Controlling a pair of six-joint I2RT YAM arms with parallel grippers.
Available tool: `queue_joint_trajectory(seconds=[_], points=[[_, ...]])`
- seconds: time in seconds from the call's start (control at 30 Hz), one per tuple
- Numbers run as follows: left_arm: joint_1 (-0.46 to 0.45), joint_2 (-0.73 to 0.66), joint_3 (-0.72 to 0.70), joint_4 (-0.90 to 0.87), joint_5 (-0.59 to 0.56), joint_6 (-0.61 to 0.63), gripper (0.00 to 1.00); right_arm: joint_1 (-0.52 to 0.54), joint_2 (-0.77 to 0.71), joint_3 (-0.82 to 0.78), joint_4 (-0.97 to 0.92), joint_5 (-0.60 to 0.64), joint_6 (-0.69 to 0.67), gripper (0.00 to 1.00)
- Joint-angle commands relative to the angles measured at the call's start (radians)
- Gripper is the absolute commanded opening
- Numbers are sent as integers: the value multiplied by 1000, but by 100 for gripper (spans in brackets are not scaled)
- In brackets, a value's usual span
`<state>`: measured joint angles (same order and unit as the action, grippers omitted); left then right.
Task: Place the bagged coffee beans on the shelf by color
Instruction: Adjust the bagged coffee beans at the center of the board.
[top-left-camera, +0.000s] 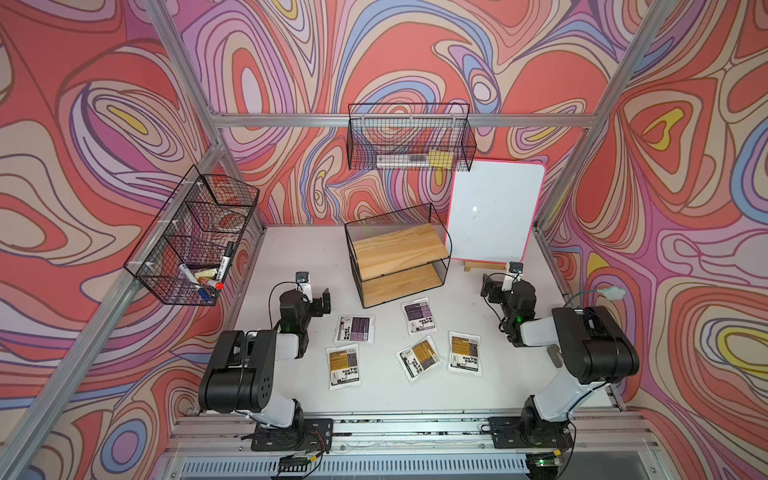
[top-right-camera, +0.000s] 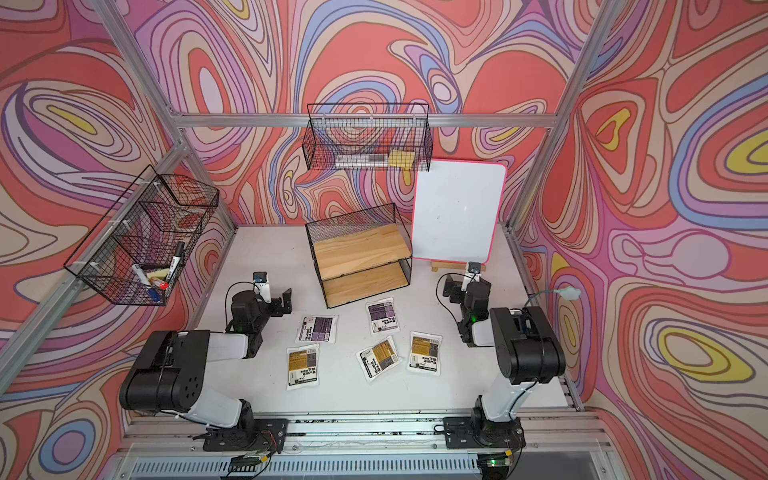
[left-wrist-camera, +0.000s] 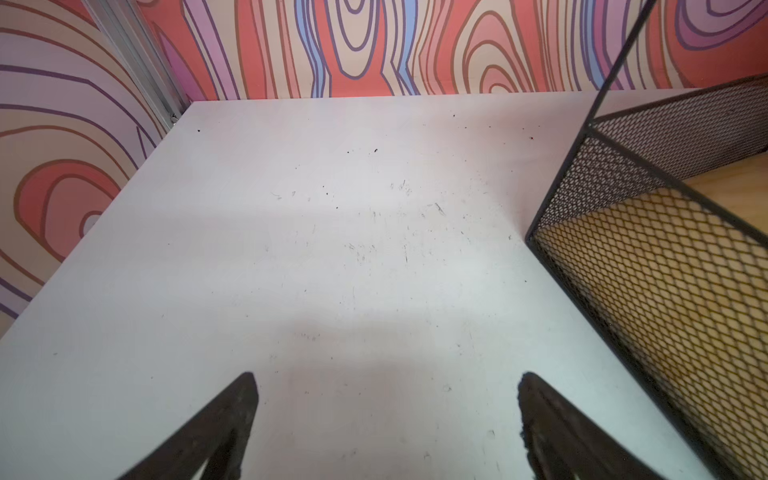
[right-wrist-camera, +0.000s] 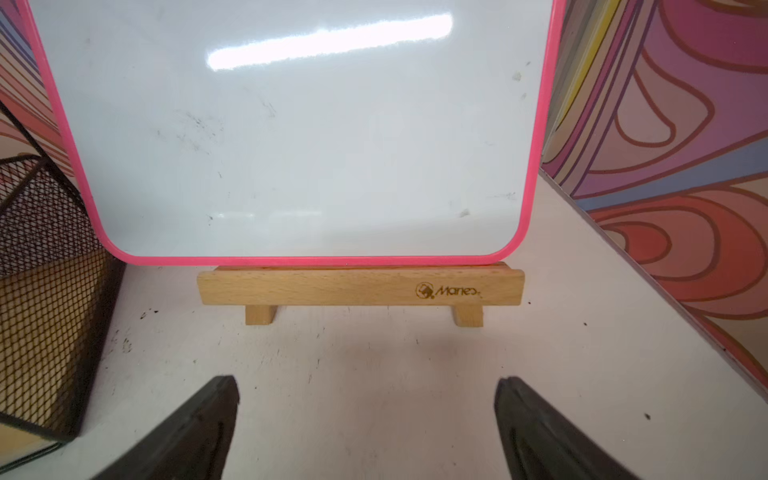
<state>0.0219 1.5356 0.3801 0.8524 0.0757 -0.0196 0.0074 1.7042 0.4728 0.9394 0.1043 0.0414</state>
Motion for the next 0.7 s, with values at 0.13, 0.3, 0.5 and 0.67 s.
queue_joint_trajectory(seconds=[0.13, 0.3, 0.5, 0.67], points=[[6, -1, 0, 17, 5, -8, 99, -1, -8, -6, 17, 5, -9, 98], [6, -1, -1, 17, 4, -9, 99, -1, -6, -7, 16, 4, -9, 98], [6, 0, 0, 16, 3, -9, 99, -1, -5, -4, 11, -1, -8, 98], [6, 4, 13, -5, 1, -10, 99, -1, -9, -8, 16, 1, -5, 98]])
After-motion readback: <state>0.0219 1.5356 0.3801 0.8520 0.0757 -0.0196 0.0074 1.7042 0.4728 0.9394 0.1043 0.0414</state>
